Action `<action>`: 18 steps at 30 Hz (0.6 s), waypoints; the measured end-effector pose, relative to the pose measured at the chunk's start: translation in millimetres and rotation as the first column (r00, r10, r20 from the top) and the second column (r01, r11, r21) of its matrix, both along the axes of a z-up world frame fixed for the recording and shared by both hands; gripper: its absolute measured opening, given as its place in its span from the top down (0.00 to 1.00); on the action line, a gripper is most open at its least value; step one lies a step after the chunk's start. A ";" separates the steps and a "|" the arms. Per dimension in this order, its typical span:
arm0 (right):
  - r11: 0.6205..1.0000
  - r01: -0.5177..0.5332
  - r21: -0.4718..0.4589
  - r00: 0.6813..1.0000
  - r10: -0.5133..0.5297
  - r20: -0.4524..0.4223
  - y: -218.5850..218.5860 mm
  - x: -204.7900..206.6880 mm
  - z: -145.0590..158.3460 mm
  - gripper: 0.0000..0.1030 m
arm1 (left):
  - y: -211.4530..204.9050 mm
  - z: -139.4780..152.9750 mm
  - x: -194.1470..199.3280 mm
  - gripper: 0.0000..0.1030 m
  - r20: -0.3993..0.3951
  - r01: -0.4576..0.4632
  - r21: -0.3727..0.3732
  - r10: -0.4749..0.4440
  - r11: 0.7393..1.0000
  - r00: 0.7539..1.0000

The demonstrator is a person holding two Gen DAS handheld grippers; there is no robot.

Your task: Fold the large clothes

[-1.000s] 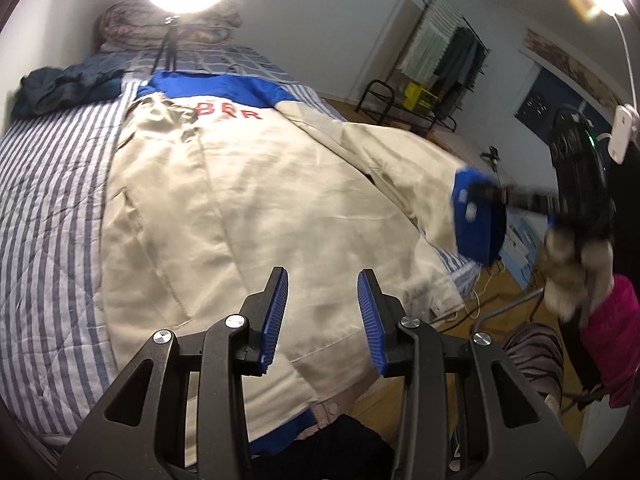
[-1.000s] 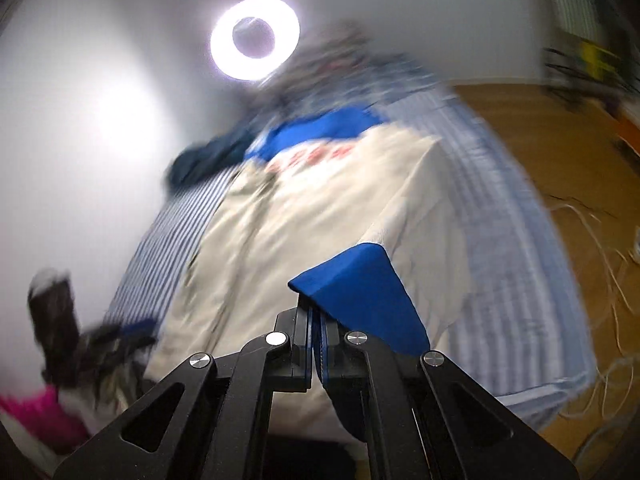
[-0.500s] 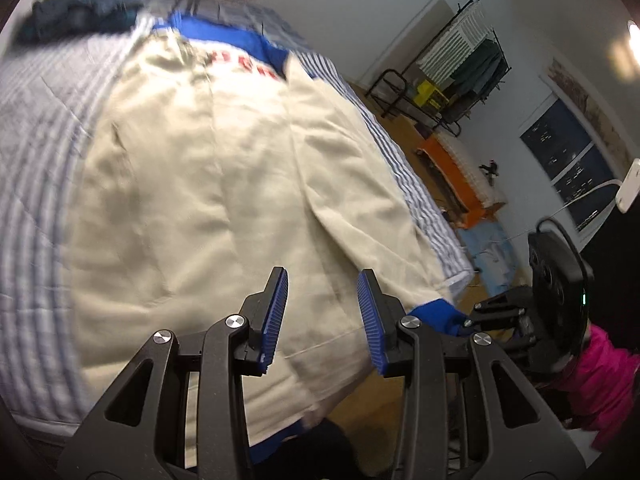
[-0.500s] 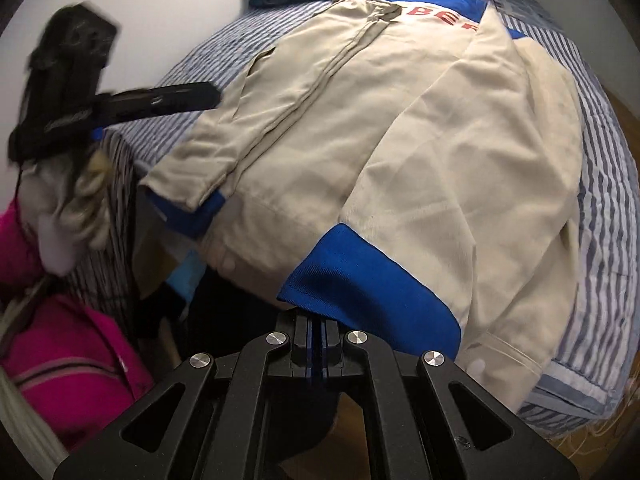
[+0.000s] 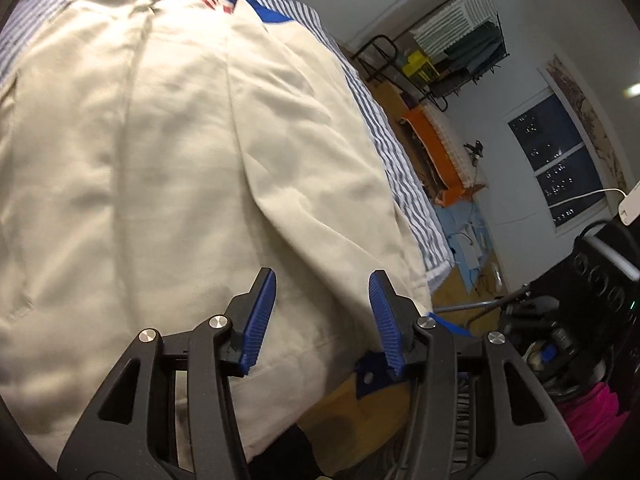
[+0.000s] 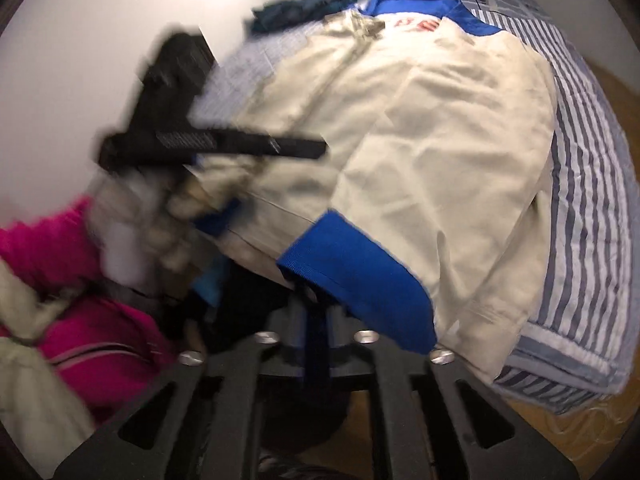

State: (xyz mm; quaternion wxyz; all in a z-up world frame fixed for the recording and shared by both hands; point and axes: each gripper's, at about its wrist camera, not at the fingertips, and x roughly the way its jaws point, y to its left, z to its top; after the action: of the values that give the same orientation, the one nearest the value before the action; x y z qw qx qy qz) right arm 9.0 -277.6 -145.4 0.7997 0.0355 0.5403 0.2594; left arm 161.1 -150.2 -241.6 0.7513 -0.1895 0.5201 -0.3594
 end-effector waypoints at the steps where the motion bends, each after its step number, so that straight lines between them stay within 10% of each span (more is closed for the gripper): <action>1: 1.000 0.001 0.031 1.000 -0.002 0.013 -4.3 -2.7 6.7 0.62 | -0.9 -1.9 -2.0 0.52 -0.009 0.004 -0.005 -0.004 1.000 1.000; 6: 0.989 0.087 0.120 0.994 -0.095 0.061 -39.3 -5.3 28.3 0.57 | -2.0 -15.1 -11.5 0.52 -0.080 0.014 -0.019 -0.015 1.000 0.997; 18: 0.876 0.465 0.130 0.885 -0.456 -0.093 -119.8 115.6 -35.3 0.58 | -20.9 -24.1 -38.5 0.57 -0.091 0.096 0.025 -0.093 0.995 0.991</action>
State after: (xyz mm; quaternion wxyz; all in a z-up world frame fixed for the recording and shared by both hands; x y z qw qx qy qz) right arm 124.5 -397.4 -180.8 0.8170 0.2302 0.5191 0.0999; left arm 122.7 -171.0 -265.7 0.7121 -0.1694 0.5668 -0.3781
